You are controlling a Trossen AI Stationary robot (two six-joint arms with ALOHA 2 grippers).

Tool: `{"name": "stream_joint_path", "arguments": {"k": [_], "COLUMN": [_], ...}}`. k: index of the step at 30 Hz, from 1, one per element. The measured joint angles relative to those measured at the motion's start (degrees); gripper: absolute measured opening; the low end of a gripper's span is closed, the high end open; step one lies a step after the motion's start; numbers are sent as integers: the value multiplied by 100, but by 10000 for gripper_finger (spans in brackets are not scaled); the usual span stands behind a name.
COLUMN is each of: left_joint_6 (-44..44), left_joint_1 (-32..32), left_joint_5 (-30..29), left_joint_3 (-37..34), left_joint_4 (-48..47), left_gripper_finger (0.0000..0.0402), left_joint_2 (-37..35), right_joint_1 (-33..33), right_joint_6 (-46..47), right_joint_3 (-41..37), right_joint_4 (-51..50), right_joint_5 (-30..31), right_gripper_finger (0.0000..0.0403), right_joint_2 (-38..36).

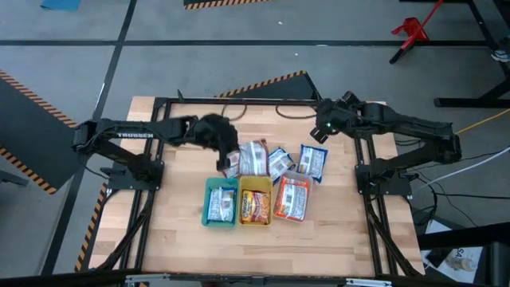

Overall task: Sort Maruchan noodles
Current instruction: Put the top red noodle pack into the yellow bin

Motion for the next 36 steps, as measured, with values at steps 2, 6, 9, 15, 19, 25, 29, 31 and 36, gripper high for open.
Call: {"name": "stream_joint_path", "arguments": {"k": [2,6,9,15,19,25,29,31,36], "left_joint_6": [-56,-91,-280,-806,-1157,-1370,-1516,-1514,-1511], "left_joint_1": [-352,-985,-1384,-2065,-2446,-2711,-2782,-2794,-2779], "left_joint_5": [-44,-355,-726,-1535,-1908,-2307,-2325,-2337,-2325], "left_joint_3": [1,1,1,1,0,1,1,1,1], "left_joint_4": [156,333,485,771,716,740,728,732,650], "left_gripper_finger": [0,0,0,0,0,0,0,0,0], "left_joint_2": [65,168,286,712,1065,1433,1564,1592,1614], "right_joint_1": [-164,-448,-660,-924,-980,-975,-978,-975,-975], "right_joint_6": [-143,-482,-734,-912,-945,-910,-860,-860,-856], "right_joint_3": [0,0,0,-138,-386,-830,-1032,-1119,-1242], "right_joint_4": [44,279,482,790,797,809,908,1038,1176], "right_joint_5": [-143,-367,-628,-1124,-1531,-1841,-1938,-1940,-1941], "right_gripper_finger": [209,209,209,209,209,209,209,209,209], "right_joint_2": [8,10,10,10,9,11,10,10,10]}}
